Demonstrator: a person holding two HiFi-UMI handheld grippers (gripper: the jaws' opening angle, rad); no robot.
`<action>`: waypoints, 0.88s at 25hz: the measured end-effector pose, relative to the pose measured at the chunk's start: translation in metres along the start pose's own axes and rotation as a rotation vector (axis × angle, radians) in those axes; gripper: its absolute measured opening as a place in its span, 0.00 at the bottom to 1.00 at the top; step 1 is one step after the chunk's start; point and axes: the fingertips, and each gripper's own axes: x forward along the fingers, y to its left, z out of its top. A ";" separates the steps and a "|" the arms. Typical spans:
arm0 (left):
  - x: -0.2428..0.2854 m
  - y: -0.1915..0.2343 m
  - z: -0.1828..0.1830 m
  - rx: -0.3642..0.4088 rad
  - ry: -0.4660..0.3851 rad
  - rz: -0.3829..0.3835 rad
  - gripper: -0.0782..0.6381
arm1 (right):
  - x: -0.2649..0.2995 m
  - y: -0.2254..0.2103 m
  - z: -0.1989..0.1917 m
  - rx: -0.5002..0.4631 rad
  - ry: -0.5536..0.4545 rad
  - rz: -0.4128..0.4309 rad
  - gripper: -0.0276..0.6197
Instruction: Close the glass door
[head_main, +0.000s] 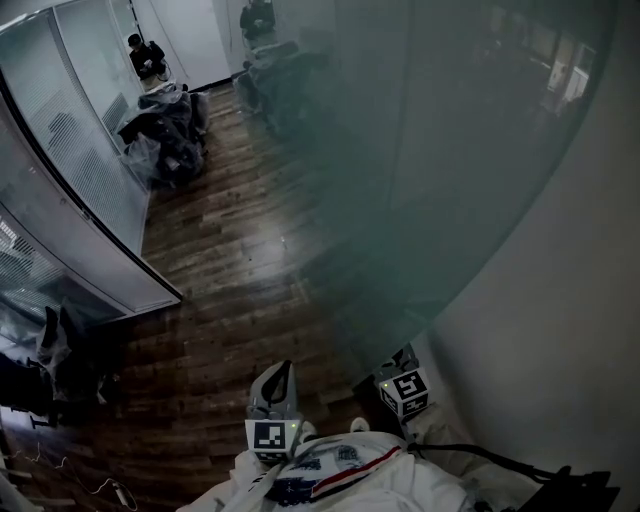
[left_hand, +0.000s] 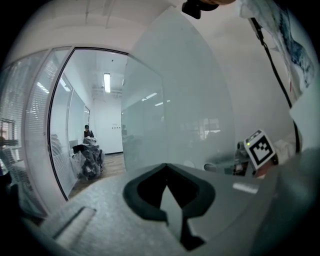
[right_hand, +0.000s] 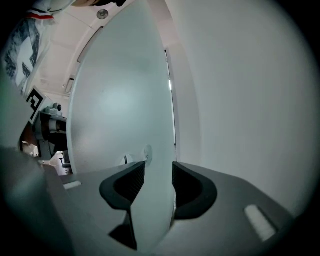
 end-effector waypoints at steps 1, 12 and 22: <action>0.000 0.001 0.000 -0.001 -0.001 0.001 0.11 | 0.001 0.003 0.000 -0.003 0.002 0.006 0.30; -0.007 0.006 0.000 -0.008 -0.010 0.041 0.11 | 0.009 0.039 0.003 -0.012 -0.007 0.061 0.32; -0.018 0.019 -0.013 -0.026 -0.014 0.089 0.11 | 0.016 0.072 0.016 -0.021 -0.009 0.151 0.35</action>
